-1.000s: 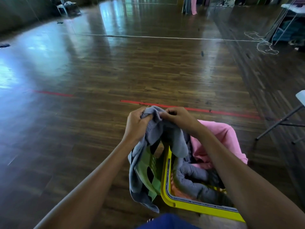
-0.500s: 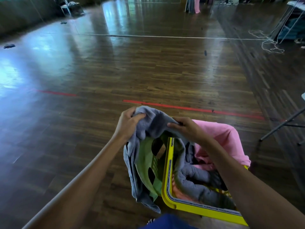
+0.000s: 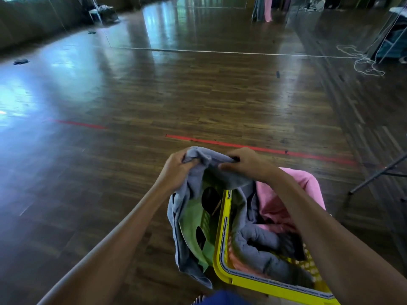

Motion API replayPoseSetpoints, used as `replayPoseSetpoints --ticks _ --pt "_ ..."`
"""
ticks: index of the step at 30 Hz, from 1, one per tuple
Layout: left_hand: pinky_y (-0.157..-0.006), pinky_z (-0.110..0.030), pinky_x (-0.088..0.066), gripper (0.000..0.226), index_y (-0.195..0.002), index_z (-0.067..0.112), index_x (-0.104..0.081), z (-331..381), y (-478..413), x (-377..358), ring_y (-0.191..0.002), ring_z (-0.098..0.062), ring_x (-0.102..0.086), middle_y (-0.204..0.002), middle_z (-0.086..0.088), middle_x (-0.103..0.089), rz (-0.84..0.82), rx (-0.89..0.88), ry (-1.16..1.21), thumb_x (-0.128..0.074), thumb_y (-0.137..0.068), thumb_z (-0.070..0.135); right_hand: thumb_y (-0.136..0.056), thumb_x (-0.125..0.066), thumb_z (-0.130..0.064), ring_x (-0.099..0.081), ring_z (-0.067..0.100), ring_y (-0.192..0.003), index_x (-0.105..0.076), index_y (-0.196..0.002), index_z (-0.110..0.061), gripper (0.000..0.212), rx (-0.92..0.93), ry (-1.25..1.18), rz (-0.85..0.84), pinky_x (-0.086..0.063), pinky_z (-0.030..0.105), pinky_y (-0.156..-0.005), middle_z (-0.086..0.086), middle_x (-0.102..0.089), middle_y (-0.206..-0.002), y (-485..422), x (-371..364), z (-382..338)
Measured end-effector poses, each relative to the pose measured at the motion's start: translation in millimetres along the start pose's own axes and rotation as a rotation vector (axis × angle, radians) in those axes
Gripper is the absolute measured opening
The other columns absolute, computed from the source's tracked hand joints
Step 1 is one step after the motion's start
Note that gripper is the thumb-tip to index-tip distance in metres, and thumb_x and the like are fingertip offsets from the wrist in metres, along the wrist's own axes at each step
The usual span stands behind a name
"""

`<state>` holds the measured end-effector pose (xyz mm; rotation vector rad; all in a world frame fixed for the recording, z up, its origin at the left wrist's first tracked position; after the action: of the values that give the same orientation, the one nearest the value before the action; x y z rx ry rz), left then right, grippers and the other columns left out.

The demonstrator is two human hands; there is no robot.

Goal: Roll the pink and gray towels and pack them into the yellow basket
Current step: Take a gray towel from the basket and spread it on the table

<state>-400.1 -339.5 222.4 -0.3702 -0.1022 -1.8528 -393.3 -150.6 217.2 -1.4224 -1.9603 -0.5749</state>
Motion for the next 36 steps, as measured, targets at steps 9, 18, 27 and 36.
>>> replayPoseSetpoints --ticks 9,18,27,36 --pt "-0.074 -0.025 -0.05 0.012 -0.089 0.016 -0.07 -7 24 37 -0.077 -0.004 -0.065 -0.075 0.009 -0.07 0.235 0.122 -0.004 -0.06 -0.093 0.013 -0.09 -0.068 -0.021 -0.04 0.002 -0.049 -0.068 -0.071 -0.014 0.02 0.003 -0.348 0.167 -0.033 0.025 -0.053 -0.014 -0.047 -0.049 19 3 22" --pt "-0.079 -0.036 -0.053 0.019 -0.082 0.033 -0.072 -5 130 83 -0.082 -0.006 -0.065 -0.081 0.01 -0.071 0.573 0.261 -0.081 -0.06 -0.092 0.022 -0.095 -0.059 -0.019 -0.051 0.005 -0.058 -0.062 -0.083 -0.008 0.017 0.204 -0.484 -0.039 -0.042 0.022 -0.058 -0.004 -0.055 -0.065 7 -44 -79" --pt "-0.072 -0.023 -0.048 0.032 -0.079 0.038 -0.071 38 245 74 -0.079 0.001 -0.065 -0.078 0.017 -0.071 0.674 0.172 -0.029 -0.056 -0.095 0.014 -0.095 -0.057 -0.016 -0.062 0.029 -0.07 -0.062 -0.09 0.003 0.02 0.244 -0.588 -0.117 -0.05 0.044 -0.07 0.01 -0.06 -0.072 84 -84 -134" --pt "-0.075 -0.026 -0.048 0.026 -0.076 0.038 -0.068 79 277 -40 -0.076 0.003 -0.061 -0.073 0.02 -0.068 0.368 0.095 -0.074 -0.06 -0.091 0.019 -0.096 -0.056 -0.012 -0.047 0.015 -0.045 -0.059 -0.078 0.007 0.026 0.074 -0.575 0.151 -0.037 0.02 -0.045 0.012 -0.05 -0.055 251 -40 -90"
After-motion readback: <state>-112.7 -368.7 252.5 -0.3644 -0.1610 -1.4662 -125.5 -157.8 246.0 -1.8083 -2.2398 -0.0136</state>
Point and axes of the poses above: each hand's wrist, its own y-axis away from the middle knuckle, its own x-axis out of the back of the hand, z = x × y, the point moved 6 cm from there along -y, towards the middle knuckle
